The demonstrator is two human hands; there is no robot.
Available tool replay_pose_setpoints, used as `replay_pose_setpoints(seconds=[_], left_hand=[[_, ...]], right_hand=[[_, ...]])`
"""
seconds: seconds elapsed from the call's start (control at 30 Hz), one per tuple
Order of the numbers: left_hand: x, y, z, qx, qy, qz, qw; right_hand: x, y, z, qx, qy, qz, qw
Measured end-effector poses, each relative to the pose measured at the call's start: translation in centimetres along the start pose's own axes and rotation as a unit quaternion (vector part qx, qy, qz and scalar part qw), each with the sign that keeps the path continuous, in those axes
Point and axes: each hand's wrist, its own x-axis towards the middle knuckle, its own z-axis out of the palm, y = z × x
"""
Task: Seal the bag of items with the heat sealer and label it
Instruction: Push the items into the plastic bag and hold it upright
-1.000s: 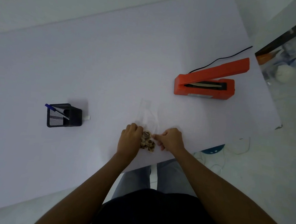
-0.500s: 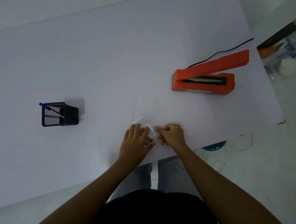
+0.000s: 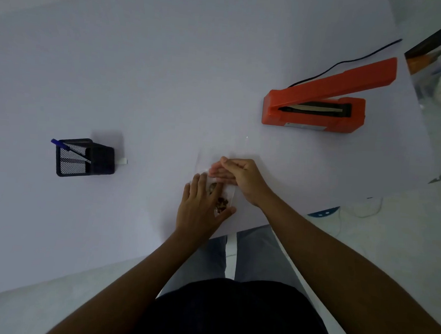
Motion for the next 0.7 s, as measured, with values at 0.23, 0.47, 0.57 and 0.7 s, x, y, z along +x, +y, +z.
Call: replay_pose_setpoints(seconds=[0.23, 0.47, 0.57, 0.7], left_hand=[[0.3, -0.1, -0.1, 0.018, -0.012, 0.019, 1.0], [0.5, 0.3, -0.3, 0.031, -0.019, 0.017, 0.999], [0.5, 0.2, -0.5, 0.036, -0.022, 0.023, 0.999], [0.6, 0.4, -0.7, 0.03, -0.022, 0.02, 0.999]], right_hand=[[2.7, -1.2, -1.7, -0.026, 0.006, 0.005, 1.0], [6.3, -4.5, -4.0, -0.007, 0.079, -0.048, 0.996], [7.1, -5.2, -4.2, -0.018, 0.106, -0.066, 0.992], [6.0, -5.6, -3.4, 0.011, 0.082, -0.066, 0.994]])
